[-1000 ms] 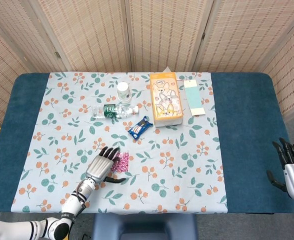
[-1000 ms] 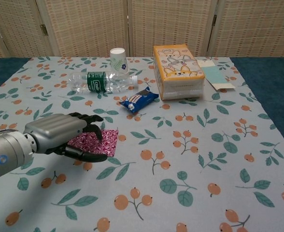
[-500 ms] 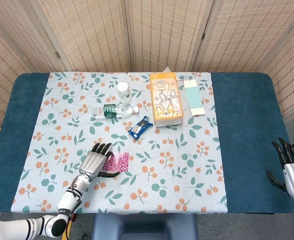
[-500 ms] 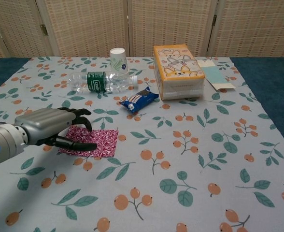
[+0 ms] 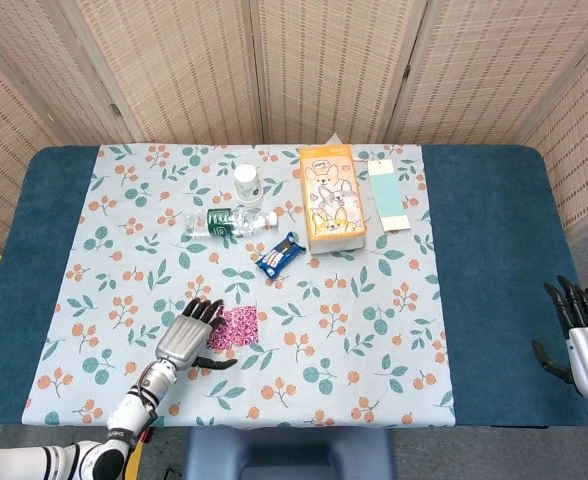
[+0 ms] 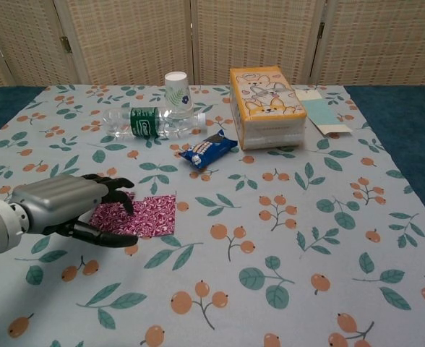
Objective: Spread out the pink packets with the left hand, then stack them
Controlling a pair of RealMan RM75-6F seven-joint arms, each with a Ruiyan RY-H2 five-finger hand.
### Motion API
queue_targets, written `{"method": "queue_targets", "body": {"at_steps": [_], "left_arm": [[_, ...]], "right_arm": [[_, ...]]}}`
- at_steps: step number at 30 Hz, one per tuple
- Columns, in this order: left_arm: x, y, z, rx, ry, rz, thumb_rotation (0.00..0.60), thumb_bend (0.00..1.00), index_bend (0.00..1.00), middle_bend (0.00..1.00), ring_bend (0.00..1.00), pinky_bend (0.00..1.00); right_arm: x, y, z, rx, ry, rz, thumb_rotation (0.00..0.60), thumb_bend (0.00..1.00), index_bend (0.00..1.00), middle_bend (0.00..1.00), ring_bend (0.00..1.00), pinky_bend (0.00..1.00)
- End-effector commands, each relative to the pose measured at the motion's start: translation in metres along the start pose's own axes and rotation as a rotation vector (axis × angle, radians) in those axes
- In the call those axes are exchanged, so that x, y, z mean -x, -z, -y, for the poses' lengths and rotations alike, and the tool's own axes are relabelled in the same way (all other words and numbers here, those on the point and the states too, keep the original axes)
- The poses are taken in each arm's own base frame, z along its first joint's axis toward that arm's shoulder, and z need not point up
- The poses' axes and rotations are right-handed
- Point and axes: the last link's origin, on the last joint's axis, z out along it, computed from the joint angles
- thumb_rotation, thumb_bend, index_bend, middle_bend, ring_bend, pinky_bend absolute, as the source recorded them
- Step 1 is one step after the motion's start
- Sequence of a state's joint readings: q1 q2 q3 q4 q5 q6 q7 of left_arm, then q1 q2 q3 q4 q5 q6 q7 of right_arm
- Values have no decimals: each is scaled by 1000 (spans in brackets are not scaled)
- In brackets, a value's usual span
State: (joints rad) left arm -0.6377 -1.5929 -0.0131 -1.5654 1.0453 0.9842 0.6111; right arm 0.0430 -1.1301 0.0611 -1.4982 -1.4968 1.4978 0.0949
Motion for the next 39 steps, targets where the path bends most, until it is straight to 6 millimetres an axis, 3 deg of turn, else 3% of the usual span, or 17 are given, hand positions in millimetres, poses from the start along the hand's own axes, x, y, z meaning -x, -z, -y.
{"method": "queue_targets", "body": {"at_steps": [1, 14, 19, 27, 39], "left_arm": [[1, 6, 0, 0, -3, 6, 120, 137, 278, 0, 0, 0], [12, 40, -6, 36, -16, 31, 120, 137, 278, 0, 0, 0], [7, 48, -10, 65, -26, 19, 120, 137, 277, 0, 0, 0], [-11, 36, -9, 58, 0, -32, 120, 137, 266, 0, 0, 0], [-2, 23, -4, 30, -10, -5, 122, 137, 251, 0, 0, 0]], "right_arm": [[0, 1, 0, 0, 0, -1, 600, 384, 0, 0, 0, 0], [-1, 3, -2, 0, -7, -10, 600, 385, 0, 0, 0, 0], [-1, 5, -2, -1, -9, -15, 600, 386, 0, 0, 0, 0], [-1, 5, -1, 0, -8, -15, 600, 385, 0, 0, 0, 0], [0, 3, 1, 1, -5, -6, 600, 385, 0, 0, 0, 0]]}}
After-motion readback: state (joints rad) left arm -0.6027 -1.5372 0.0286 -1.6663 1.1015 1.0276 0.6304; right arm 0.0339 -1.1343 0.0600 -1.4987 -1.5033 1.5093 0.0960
